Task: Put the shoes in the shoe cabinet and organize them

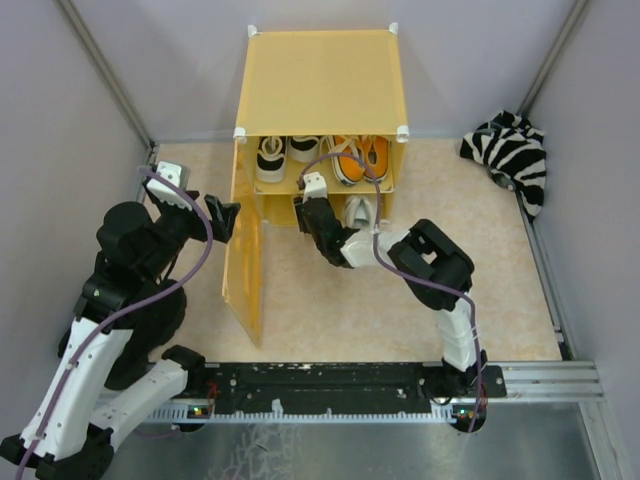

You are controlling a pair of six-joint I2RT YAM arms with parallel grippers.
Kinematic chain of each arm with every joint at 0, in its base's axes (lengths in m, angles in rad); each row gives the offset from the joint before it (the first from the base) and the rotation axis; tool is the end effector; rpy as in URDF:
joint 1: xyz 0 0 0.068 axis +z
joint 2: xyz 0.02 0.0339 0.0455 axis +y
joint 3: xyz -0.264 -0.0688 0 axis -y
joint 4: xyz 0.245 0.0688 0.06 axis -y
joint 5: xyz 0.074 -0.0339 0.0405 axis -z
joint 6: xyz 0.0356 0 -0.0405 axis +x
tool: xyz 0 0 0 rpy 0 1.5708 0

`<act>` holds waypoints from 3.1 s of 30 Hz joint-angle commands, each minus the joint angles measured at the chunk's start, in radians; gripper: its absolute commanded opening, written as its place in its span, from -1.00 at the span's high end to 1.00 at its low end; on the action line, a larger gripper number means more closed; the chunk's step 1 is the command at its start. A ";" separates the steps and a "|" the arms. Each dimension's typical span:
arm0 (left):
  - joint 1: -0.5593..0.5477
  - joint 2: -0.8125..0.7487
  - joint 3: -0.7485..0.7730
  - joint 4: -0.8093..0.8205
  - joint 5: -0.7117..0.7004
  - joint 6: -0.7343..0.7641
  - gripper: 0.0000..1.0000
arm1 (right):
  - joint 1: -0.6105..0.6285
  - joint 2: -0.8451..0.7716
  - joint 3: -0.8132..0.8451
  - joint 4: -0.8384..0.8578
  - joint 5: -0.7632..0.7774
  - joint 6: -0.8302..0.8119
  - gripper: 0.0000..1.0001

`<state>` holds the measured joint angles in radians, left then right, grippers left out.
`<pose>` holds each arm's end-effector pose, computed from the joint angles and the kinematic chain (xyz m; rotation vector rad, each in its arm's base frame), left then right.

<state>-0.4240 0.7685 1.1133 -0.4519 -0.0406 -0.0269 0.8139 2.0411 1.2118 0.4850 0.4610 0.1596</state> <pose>0.1368 -0.0602 0.4246 0.3025 1.6596 -0.3053 0.3198 0.3156 0.1729 -0.3066 1.8590 0.2264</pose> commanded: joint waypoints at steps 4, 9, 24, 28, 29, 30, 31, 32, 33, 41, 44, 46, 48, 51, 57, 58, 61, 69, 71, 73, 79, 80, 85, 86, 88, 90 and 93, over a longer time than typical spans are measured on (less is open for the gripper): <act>-0.001 0.004 -0.018 -0.050 -0.007 0.021 -0.98 | 0.041 -0.179 0.000 -0.173 -0.019 0.075 0.04; -0.001 0.016 -0.011 -0.044 0.008 0.018 -0.98 | 0.129 -0.350 -0.035 -0.496 0.087 0.165 -0.04; -0.002 0.039 -0.008 -0.029 0.015 0.015 -0.98 | 0.140 -0.632 -0.365 -0.863 0.243 0.467 0.02; -0.002 0.053 -0.005 -0.028 0.033 0.012 -0.98 | 0.102 -0.618 -0.435 -0.613 0.267 0.377 0.03; -0.002 0.052 -0.006 -0.030 0.033 0.012 -0.98 | 0.093 -0.612 -0.456 -0.546 0.282 0.348 0.03; -0.002 0.050 -0.007 -0.031 0.031 0.012 -0.97 | 0.077 -0.607 -0.470 -0.486 0.284 0.325 0.03; -0.001 0.048 -0.008 -0.033 0.028 0.013 -0.97 | 0.058 -0.601 -0.484 -0.424 0.275 0.310 0.03; -0.002 0.044 -0.010 -0.034 0.024 0.014 -0.97 | 0.038 -0.591 -0.503 -0.361 0.264 0.294 0.04; -0.002 0.040 -0.011 -0.034 0.019 0.015 -0.97 | 0.024 -0.583 -0.522 -0.283 0.255 0.275 0.05; -0.002 0.030 -0.015 -0.044 0.009 0.018 -0.98 | -0.055 -0.400 -0.459 0.050 0.241 0.082 0.07; -0.002 0.028 -0.012 -0.045 0.006 0.018 -0.98 | -0.074 -0.323 -0.410 0.117 0.251 0.052 0.07; -0.002 0.025 -0.010 -0.048 0.003 0.018 -0.98 | -0.084 -0.301 -0.378 0.130 0.270 0.048 0.07; -0.002 0.023 -0.009 -0.051 -0.001 0.020 -0.98 | -0.093 -0.282 -0.353 0.145 0.292 0.044 0.07; -0.002 0.020 -0.011 -0.053 -0.009 0.022 -0.98 | -0.114 -0.251 -0.329 0.169 0.308 0.035 0.07; -0.002 0.024 -0.010 -0.056 -0.012 0.021 -0.98 | -0.180 -0.195 -0.303 0.201 0.268 0.025 0.07; -0.002 0.027 -0.008 -0.056 -0.011 0.021 -0.98 | -0.185 -0.189 -0.304 0.215 0.266 0.019 0.07; -0.002 0.032 -0.003 -0.056 -0.010 0.017 -0.98 | -0.193 -0.172 -0.295 0.212 0.253 0.019 0.08; -0.002 0.008 0.033 -0.044 -0.007 -0.021 -0.97 | -0.157 -0.334 -0.396 0.145 0.188 0.047 0.11; -0.002 -0.004 0.051 -0.033 -0.015 -0.035 -0.97 | -0.135 -0.398 -0.432 0.117 0.167 0.053 0.11; -0.002 -0.014 0.069 -0.025 -0.023 -0.050 -0.97 | -0.106 -0.463 -0.459 0.079 0.152 0.063 0.11; -0.002 -0.057 0.078 -0.024 -0.130 -0.103 -0.97 | -0.067 -0.603 -0.553 -0.028 0.102 0.090 0.11; -0.001 -0.067 0.077 -0.023 -0.146 -0.113 -0.97 | -0.067 -0.629 -0.569 -0.048 0.096 0.095 0.11; -0.002 -0.082 0.089 -0.067 -0.235 -0.164 -0.96 | -0.065 -0.798 -0.628 -0.226 0.089 0.130 0.11; -0.002 -0.069 0.098 -0.104 -0.272 -0.173 -0.95 | -0.065 -0.843 -0.632 -0.270 0.095 0.135 0.11; -0.002 -0.044 0.107 -0.175 -0.335 -0.204 -0.93 | -0.065 -0.940 -0.623 -0.383 0.104 0.145 0.10; -0.002 -0.027 0.087 -0.222 -0.353 -0.232 -0.93 | -0.065 -1.046 -0.596 -0.497 0.106 0.140 0.09; -0.002 -0.015 0.020 -0.231 -0.318 -0.281 -0.92 | -0.066 -1.151 -0.512 -0.674 0.121 0.124 0.05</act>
<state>-0.4255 0.7280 1.1927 -0.5953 -0.3294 -0.2253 0.7460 1.0241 0.5804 0.0448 0.5533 0.2832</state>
